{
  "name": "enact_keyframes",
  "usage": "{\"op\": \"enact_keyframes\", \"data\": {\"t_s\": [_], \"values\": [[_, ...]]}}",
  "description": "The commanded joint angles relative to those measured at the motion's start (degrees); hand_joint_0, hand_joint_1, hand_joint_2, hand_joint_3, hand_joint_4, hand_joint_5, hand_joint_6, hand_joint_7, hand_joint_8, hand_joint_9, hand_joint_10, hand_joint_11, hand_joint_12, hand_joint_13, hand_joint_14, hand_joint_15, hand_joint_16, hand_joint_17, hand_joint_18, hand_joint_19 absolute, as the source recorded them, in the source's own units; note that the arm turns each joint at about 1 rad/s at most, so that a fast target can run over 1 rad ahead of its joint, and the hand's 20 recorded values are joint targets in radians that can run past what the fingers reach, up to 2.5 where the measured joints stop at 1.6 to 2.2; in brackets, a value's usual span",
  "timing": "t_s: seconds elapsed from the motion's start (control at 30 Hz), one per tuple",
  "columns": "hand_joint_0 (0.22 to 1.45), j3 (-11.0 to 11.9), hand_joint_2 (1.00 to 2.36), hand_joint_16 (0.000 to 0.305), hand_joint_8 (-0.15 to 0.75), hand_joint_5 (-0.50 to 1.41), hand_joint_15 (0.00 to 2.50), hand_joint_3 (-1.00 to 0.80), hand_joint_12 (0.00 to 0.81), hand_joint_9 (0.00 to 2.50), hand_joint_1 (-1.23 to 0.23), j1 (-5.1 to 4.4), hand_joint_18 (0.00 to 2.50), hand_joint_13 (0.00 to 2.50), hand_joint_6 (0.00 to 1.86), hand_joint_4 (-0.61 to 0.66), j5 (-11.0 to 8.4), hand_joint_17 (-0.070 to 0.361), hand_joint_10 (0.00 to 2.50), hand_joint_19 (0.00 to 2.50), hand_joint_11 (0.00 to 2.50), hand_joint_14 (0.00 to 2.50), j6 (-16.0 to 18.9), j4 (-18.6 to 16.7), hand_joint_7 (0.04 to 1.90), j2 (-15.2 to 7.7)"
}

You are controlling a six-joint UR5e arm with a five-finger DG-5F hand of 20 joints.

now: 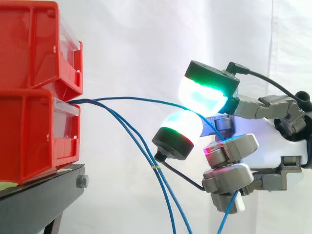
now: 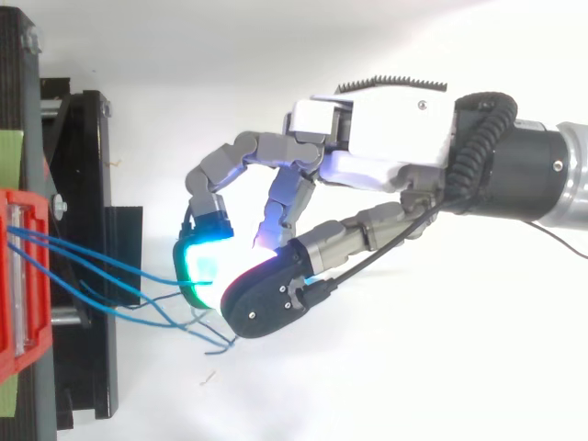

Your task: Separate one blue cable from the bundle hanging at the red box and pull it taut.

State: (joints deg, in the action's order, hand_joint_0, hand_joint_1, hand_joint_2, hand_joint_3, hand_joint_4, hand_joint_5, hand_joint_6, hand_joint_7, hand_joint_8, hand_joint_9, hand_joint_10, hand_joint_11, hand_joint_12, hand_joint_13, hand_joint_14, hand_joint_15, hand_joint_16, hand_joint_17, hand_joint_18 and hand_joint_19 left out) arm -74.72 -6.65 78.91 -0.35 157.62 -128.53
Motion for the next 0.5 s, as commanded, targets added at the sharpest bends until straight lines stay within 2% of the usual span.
{"op": "enact_keyframes", "data": {"t_s": [0.0,0.1,0.17,0.23,0.27,0.3,0.33,0.37,0.4,0.43,0.47], "values": [[0.72,0.02,1.01,0.046,0.309,-0.21,1.55,-0.35,0.379,1.18,-0.79,0.14,1.08,1.30,0.89,-0.09,0.01,0.103,0.37,0.78,1.69,0.01,0.09,0.05,1.15,0.03],[0.73,0.02,1.01,0.047,0.315,-0.21,1.71,-0.35,0.390,1.13,-0.80,0.23,1.13,1.29,0.89,-0.09,0.01,0.106,0.50,0.88,1.64,0.13,0.00,0.05,1.14,0.03],[0.73,-0.07,1.01,0.047,0.319,-0.21,1.69,-0.35,0.392,1.10,-0.80,0.23,1.14,1.23,0.89,-0.09,0.01,0.106,0.58,0.95,1.62,0.36,0.09,0.05,1.14,0.03],[0.73,-0.07,1.01,0.048,0.327,-0.21,1.71,-0.35,0.393,1.07,-0.80,0.23,1.16,1.20,0.89,-0.09,0.01,0.107,0.65,1.00,1.61,0.45,0.09,0.05,1.15,0.03],[0.73,0.02,1.01,0.048,0.331,-0.20,1.67,-0.35,0.404,1.07,-0.81,0.32,1.17,1.16,0.88,-0.09,0.01,0.107,0.69,1.04,1.59,0.61,0.09,0.32,1.14,0.03],[0.73,0.02,1.01,0.048,0.331,-0.20,1.67,-0.35,0.402,1.06,-0.81,0.32,1.18,1.15,0.88,-0.08,0.10,0.107,0.69,1.06,1.59,0.65,0.09,0.49,1.14,0.03],[0.73,0.02,1.01,0.047,0.331,-0.20,1.59,-0.35,0.400,1.05,-0.81,0.41,1.20,1.09,0.88,-0.08,0.10,0.107,0.75,1.12,1.58,0.88,0.09,0.58,1.15,0.03],[0.73,-0.07,1.01,0.048,0.341,-0.20,1.56,-0.35,0.399,1.03,-0.81,0.41,1.20,1.07,0.88,-0.09,0.10,0.107,0.80,1.14,1.57,0.96,0.09,0.58,1.14,-0.06],[0.73,-0.07,1.01,0.048,0.340,-0.20,1.52,-0.35,0.408,1.02,-0.81,0.41,1.21,1.02,0.88,-0.08,0.10,0.108,0.85,1.19,1.56,1.17,0.09,0.58,1.14,-0.06],[0.73,-0.07,1.01,0.048,0.344,-0.20,1.54,-0.35,0.411,1.00,-0.81,0.41,1.23,1.01,0.88,-0.09,0.10,0.108,0.89,1.22,1.55,1.22,0.09,0.67,1.15,0.03],[0.73,-0.07,1.01,0.048,0.341,-0.20,1.49,-0.35,0.406,0.99,-0.82,0.41,1.25,0.95,0.88,-0.08,0.10,0.107,0.94,1.30,1.55,1.46,0.09,0.67,1.14,-0.06]]}}
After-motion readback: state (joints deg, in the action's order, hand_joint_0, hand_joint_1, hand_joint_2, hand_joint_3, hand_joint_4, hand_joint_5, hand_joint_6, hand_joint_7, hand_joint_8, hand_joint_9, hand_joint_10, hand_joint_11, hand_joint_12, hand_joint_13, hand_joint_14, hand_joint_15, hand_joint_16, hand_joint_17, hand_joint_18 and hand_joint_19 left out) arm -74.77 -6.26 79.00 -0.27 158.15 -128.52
